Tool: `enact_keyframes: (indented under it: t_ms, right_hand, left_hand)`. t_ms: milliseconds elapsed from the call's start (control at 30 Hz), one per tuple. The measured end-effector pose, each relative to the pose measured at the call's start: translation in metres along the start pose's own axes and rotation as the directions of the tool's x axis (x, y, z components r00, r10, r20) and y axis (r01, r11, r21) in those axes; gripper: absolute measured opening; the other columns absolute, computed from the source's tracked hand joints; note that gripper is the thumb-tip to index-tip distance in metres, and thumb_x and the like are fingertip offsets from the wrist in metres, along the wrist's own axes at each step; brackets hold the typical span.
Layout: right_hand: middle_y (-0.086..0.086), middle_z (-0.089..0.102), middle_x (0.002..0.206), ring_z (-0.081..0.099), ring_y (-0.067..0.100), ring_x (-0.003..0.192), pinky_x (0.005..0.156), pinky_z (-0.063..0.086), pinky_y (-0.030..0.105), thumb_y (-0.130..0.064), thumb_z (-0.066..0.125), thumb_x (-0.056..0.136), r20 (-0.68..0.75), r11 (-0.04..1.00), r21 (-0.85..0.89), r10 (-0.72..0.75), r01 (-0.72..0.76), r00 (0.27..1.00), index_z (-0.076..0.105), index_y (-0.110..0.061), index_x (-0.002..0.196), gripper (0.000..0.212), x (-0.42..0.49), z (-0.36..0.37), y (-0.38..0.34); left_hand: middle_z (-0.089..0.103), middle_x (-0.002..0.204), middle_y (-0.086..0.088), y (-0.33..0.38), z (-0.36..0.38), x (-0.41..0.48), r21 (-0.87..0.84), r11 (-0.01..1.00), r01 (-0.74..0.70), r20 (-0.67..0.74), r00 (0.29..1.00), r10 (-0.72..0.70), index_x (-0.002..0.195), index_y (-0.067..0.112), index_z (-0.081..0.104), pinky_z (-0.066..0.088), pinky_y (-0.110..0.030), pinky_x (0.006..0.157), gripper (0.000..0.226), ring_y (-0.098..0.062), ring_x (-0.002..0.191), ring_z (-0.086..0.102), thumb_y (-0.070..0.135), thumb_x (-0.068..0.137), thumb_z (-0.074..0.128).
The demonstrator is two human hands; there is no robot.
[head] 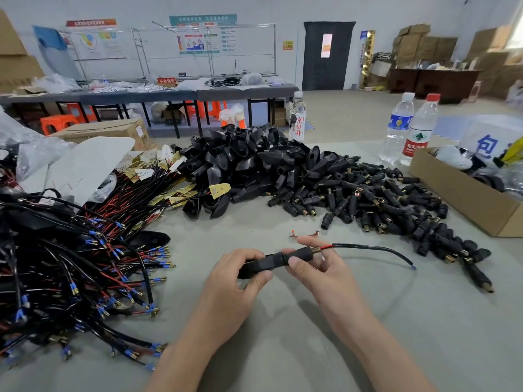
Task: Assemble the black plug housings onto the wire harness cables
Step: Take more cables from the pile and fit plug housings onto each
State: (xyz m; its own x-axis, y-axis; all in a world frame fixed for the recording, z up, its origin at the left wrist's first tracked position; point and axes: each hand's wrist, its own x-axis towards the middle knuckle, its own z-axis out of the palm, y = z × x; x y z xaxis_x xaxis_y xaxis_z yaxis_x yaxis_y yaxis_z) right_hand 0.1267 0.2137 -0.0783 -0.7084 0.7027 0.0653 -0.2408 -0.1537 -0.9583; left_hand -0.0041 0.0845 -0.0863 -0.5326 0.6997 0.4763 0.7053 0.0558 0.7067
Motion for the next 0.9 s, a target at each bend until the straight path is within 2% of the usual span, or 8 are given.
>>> enact_keyframes:
  t_ms: [200, 333, 633, 767, 900]
  right_hand:
    - [0.011, 0.075, 0.105, 0.072, 0.019, 0.098, 0.082, 0.057, 0.022, 0.009, 0.063, 0.089, 0.013, 0.991, 0.135, 0.016, -0.018, 1.0, 0.058, -0.012, 0.12, 0.037, 0.0007, 0.0001, -0.0015]
    - [0.009, 0.076, 0.105, 0.072, 0.019, 0.098, 0.082, 0.057, 0.024, 0.007, 0.065, 0.088, 0.002, 0.995, 0.099, -0.004, 0.004, 1.0, 0.06, -0.014, 0.118, 0.036, 0.0023, -0.0014, 0.0004]
    - [0.008, 0.076, 0.104, 0.071, 0.019, 0.103, 0.094, 0.054, 0.031, 0.008, 0.064, 0.087, 0.019, 0.999, -0.005, -0.052, 0.052, 0.998, 0.06, -0.012, 0.11, 0.031, 0.0058, -0.0055, 0.0057]
    - [0.007, 0.076, 0.103, 0.071, 0.017, 0.1, 0.09, 0.055, 0.026, 0.008, 0.065, 0.086, 0.031, 0.999, 0.009, -0.034, 0.034, 0.999, 0.061, -0.01, 0.108, 0.029, 0.0063, -0.0054, 0.0066]
    - [0.007, 0.076, 0.105, 0.071, 0.017, 0.1, 0.091, 0.055, 0.025, 0.007, 0.065, 0.087, 0.042, 1.0, 0.012, -0.023, 0.022, 0.999, 0.061, -0.008, 0.11, 0.028, 0.0061, -0.0062, 0.0072]
  left_hand:
    - [0.063, 0.103, 0.021, -0.0006, -0.0012, -0.0004, -0.008, 1.0, 0.014, 0.001, 1.0, -0.014, 0.102, 0.037, 0.061, 0.042, -0.021, 0.087, 0.023, -0.01, 0.102, 0.058, 0.025, 0.087, 0.073]
    - [0.062, 0.103, 0.021, 0.0003, -0.0005, 0.0003, 0.018, 1.0, -0.021, -0.011, 1.0, 0.021, 0.102, 0.037, 0.061, 0.043, -0.024, 0.087, 0.02, -0.011, 0.102, 0.057, 0.035, 0.083, 0.068]
    - [0.059, 0.113, 0.024, 0.0031, 0.0006, -0.0007, 0.067, 0.991, -0.117, -0.031, 0.992, 0.12, 0.104, 0.029, 0.062, 0.044, -0.028, 0.092, 0.021, -0.01, 0.108, 0.056, 0.028, 0.083, 0.07]
    - [0.058, 0.113, 0.022, 0.0051, 0.0005, -0.0014, 0.109, 0.977, -0.182, -0.032, 0.982, 0.186, 0.105, 0.025, 0.062, 0.044, -0.028, 0.092, 0.022, -0.009, 0.107, 0.056, 0.024, 0.085, 0.07]
    - [0.06, 0.112, 0.018, 0.0044, 0.0011, -0.0017, 0.108, 0.977, -0.182, -0.038, 0.982, 0.187, 0.105, 0.023, 0.063, 0.044, -0.029, 0.091, 0.023, -0.008, 0.106, 0.056, 0.02, 0.085, 0.072]
